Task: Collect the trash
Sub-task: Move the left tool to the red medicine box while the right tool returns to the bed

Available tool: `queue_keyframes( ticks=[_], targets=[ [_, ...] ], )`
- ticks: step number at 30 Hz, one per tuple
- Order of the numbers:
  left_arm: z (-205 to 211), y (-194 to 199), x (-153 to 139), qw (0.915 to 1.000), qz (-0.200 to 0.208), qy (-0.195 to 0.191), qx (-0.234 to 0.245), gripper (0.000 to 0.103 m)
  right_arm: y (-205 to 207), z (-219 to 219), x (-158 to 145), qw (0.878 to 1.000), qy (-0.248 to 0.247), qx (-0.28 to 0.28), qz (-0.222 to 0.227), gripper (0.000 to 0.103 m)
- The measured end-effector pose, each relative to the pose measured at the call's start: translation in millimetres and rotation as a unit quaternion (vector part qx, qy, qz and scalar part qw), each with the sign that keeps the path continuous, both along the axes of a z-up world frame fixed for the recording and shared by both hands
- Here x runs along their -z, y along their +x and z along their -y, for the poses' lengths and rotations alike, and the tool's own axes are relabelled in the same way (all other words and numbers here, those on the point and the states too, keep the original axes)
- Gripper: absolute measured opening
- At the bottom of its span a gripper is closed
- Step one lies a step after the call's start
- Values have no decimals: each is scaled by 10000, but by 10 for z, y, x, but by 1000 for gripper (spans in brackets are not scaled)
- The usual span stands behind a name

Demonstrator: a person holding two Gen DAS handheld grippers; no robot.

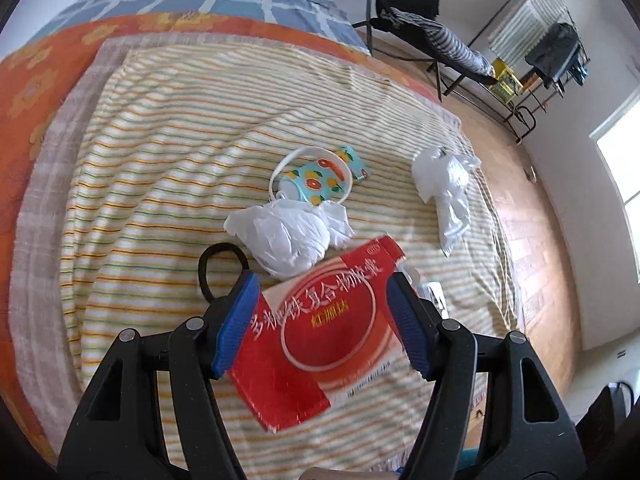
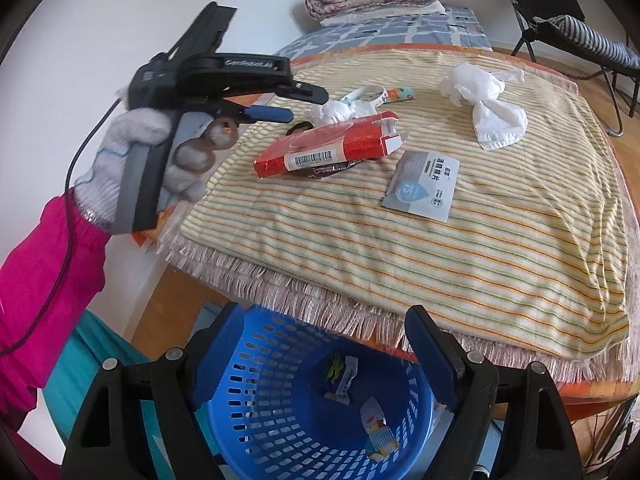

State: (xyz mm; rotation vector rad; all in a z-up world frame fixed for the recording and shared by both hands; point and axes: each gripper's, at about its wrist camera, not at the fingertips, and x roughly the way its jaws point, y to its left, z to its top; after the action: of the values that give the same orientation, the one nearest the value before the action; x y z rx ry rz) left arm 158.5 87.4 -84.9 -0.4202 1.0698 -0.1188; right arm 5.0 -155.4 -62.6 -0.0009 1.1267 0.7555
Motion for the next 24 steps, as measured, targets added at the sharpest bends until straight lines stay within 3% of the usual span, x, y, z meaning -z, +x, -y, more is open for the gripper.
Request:
queue_keyframes(
  ticks=[8, 17, 21, 23, 24],
  targets=[
    [11, 135, 197, 9997, -176, 184, -14, 68, 6, 47, 4, 10000, -4, 47, -8, 85],
    [-43, 57, 258, 9989, -373, -284, 63, 68, 67, 82, 9, 9999, -14, 107, -30, 85],
    [65, -36, 164, 9985, -339, -242, 344, 68, 157, 81, 41, 9998, -58, 148, -88, 85],
    [156, -86, 132, 9981, -323, -115, 514, 79, 226, 87, 58, 9997, -61, 188, -139, 85],
    [218, -121, 116, 9976, -288, -35, 636, 79, 274, 95, 62, 9996, -65, 226, -159, 85]
  ],
)
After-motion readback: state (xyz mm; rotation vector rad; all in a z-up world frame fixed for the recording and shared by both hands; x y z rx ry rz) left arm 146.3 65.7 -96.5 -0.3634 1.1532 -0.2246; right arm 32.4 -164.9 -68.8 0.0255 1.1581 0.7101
